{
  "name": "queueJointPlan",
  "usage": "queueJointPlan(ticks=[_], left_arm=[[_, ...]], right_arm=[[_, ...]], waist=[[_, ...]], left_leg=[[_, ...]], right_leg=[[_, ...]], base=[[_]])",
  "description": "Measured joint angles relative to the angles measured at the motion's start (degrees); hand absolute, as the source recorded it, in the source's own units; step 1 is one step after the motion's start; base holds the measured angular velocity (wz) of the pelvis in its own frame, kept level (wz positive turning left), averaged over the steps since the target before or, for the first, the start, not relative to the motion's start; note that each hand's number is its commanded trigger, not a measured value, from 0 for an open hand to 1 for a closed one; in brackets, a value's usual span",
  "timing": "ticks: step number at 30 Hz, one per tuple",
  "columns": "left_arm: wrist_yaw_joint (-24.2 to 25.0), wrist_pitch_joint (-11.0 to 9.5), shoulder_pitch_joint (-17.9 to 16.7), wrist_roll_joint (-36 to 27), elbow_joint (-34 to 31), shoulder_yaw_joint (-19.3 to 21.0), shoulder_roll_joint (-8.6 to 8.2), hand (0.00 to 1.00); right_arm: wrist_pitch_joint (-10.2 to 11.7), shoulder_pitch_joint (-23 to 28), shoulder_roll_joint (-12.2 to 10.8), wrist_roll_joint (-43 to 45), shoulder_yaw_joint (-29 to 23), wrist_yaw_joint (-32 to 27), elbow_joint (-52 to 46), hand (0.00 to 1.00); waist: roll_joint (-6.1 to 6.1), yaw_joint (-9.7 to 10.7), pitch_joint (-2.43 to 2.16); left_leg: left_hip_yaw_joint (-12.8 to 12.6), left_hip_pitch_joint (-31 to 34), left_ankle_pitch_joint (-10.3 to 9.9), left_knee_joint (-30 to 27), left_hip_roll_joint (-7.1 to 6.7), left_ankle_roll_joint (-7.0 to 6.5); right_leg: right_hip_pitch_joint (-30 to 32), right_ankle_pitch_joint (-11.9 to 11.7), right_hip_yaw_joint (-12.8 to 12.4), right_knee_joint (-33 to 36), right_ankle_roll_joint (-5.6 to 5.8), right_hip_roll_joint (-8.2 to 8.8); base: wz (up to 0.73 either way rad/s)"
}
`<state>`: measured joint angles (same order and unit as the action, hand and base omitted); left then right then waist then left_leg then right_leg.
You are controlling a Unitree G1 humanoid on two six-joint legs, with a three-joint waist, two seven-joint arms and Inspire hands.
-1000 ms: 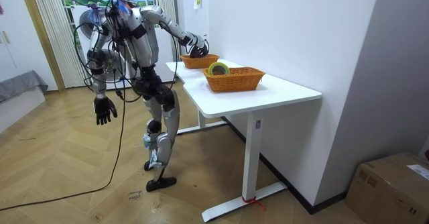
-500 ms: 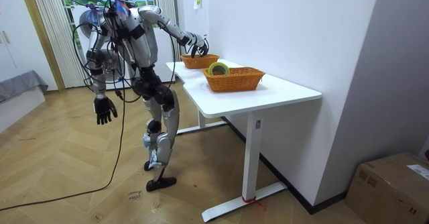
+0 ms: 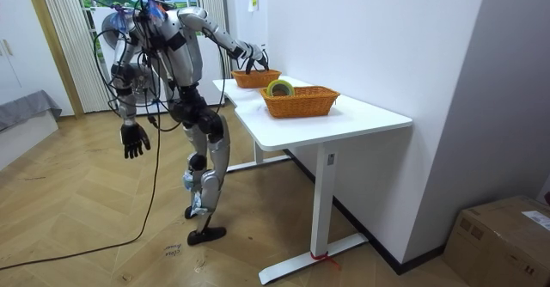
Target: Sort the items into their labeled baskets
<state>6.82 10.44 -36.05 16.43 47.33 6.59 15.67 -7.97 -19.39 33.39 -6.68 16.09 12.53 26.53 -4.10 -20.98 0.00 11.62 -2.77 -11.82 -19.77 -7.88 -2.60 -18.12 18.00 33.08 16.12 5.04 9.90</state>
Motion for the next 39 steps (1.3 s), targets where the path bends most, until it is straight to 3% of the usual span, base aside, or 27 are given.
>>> queueJointPlan(ticks=[11, 14, 18, 24, 33, 39], left_arm=[[0.7, 0.1, 0.9, 0.0, -0.4, 0.0, 0.07, 0.0], [0.7, 0.1, 1.3, 0.0, -0.7, 0.1, 0.08, 0.0], [0.2, -0.5, 3.4, 0.0, -1.3, 0.1, 0.06, 0.0], [-0.4, -3.5, 6.4, 0.0, -1.2, 0.3, 0.28, 0.0], [-1.9, -3.5, 11.3, 0.0, -1.1, 0.6, 0.27, 0.0], [-2.8, -3.5, 12.3, 0.0, -1.1, 1.3, 0.43, 0.0]], right_arm=[[-0.1, -0.1, 0.0, 0.7, 0.0, 0.2, -1.6, 0.0], [-0.2, -0.1, 0.0, -0.5, -0.2, 0.1, -7.0, 0.0], [0.1, -0.2, 0.2, -6.6, -4.8, -2.4, -11.5, 0.0], [3.3, -1.0, 1.9, -6.8, -6.6, -4.6, -14.8, 0.0], [3.9, -1.0, 2.5, -8.9, -15.1, -10.1, -17.4, 0.0], [4.1, -1.0, 2.6, -9.3, -17.7, -14.3, -16.0, 0.0]], waist=[[-0.14, 0.7, -0.05], [-0.38, 2.0, -0.05], [-0.84, 2.5, -0.04], [-0.96, 6.0, -0.05], [-1.58, 10.9, -0.18], [-1.86, 14.8, -0.12]], left_leg=[[-0.7, 0.2, 0.0, 0.1, 0.11, -0.04], [-1.6, 0.3, 0.0, 0.3, 0.16, -0.15], [-3.6, 0.1, -0.3, 0.3, 0.58, -0.5], [-6.8, -0.5, -0.5, 1.6, 1.76, -0.75], [-12.6, -1.9, -0.5, 4.3, 3.62, -0.88], [-15.6, -3.9, -0.5, 6.2, 4.5, -0.82]], right_leg=[[0.7, 0.0, -0.7, -0.2, 0.02, 0.19], [1.2, 0.3, -2.3, -0.3, 0.13, 0.14], [2.2, 0.4, -5.0, -0.2, 0.16, 0.16], [3.6, -0.3, -8.7, 0.6, -0.15, -0.05], [6.3, -1.8, -14.1, 0.3, -0.37, -0.74], [6.4, -2.5, -15.6, -0.6, -0.43, -1.29]], base=[[-0.02], [-0.15], [-0.2], [-0.29], [-0.37], [-0.31]])
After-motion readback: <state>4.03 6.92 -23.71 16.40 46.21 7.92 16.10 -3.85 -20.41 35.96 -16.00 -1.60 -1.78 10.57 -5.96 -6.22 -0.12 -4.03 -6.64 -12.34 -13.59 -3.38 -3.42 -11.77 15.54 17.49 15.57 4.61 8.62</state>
